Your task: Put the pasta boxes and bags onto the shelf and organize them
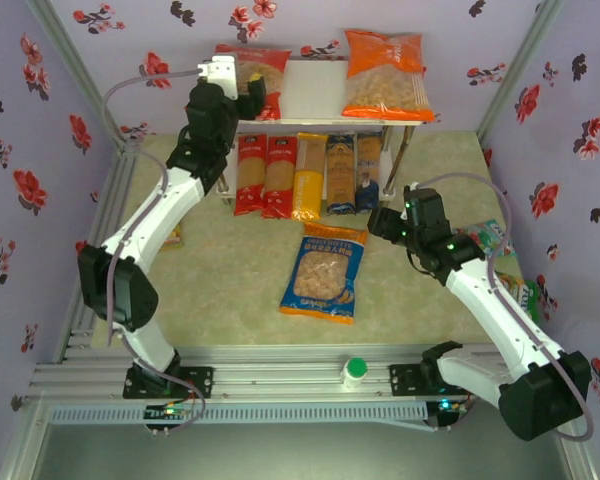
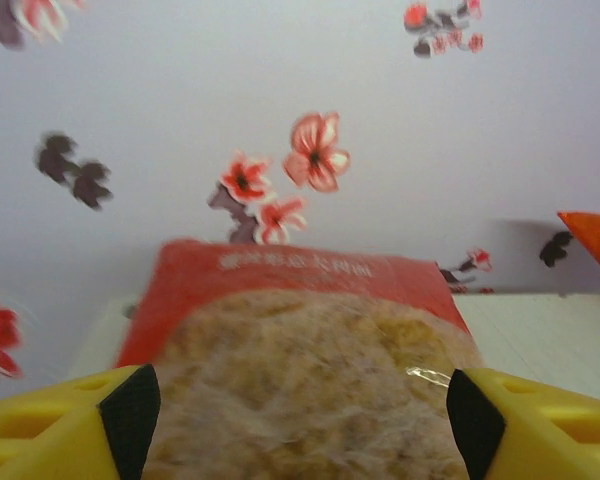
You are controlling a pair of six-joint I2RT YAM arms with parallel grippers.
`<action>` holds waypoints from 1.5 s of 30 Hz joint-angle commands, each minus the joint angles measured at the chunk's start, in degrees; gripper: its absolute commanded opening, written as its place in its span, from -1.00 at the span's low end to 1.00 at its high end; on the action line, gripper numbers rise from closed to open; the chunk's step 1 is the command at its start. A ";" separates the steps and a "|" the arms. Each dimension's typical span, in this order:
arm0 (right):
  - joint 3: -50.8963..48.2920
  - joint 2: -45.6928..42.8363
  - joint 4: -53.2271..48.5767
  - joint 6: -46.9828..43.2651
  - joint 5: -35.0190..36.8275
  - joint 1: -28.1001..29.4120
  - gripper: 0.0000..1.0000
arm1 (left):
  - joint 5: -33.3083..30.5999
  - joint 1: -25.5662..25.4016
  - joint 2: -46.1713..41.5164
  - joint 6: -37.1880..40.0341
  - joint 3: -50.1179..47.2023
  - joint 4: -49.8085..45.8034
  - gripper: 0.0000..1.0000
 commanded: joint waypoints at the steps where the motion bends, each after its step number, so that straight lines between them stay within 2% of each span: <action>1: 0.65 -0.83 -2.05 -0.82 0.57 0.43 0.41 | -4.99 -1.00 -8.95 7.85 -3.58 11.16 0.59; 4: 1.16 -0.54 -3.08 -0.71 -0.06 0.47 0.41 | -5.42 -1.88 -16.26 9.02 -7.19 8.31 0.57; 7: 1.91 -0.10 -6.11 0.02 0.91 1.67 0.38 | -5.59 -4.11 -24.83 7.52 -12.43 -1.53 0.54; 10: 1.56 -0.49 -8.07 1.01 4.52 6.07 0.34 | -5.62 -8.24 -33.09 4.12 -20.37 -11.62 0.46; 13: 1.56 0.85 -9.38 3.65 3.60 10.44 0.36 | -6.43 -12.76 -39.27 -1.86 -29.45 -19.69 0.33; 17: 1.62 3.86 -9.31 7.80 4.28 16.85 0.40 | -6.11 -16.25 -42.33 -9.77 -37.13 -31.51 0.11; 20: 0.79 7.07 -6.95 11.73 6.14 21.13 0.42 | -4.23 -18.23 -42.57 -15.18 -42.85 -35.75 0.05; 24: 1.11 13.55 -4.58 17.02 7.66 24.97 0.55 | -1.18 -18.43 -45.20 -22.57 -51.81 -33.11 0.06; 27: 2.38 18.21 -2.44 19.16 8.63 27.26 0.59 | 0.61 -18.14 -46.82 -25.08 -57.19 -28.69 0.19; 31: 5.69 23.37 -3.72 21.38 11.85 29.40 0.65 | 8.79 -15.81 -42.66 -25.19 -58.19 -27.17 0.33; 36: 7.38 27.51 -5.49 23.85 12.76 30.02 0.78 | 17.35 -11.84 -39.75 -26.86 -61.39 -22.04 0.35; 39: 8.68 29.56 -7.46 24.36 13.13 30.37 0.82 | 20.27 -9.23 -40.62 -28.08 -64.07 -18.57 0.35; 45: 12.18 33.52 -11.31 24.05 14.17 30.52 0.98 | 21.73 -6.89 -42.28 -27.59 -65.55 -18.04 0.35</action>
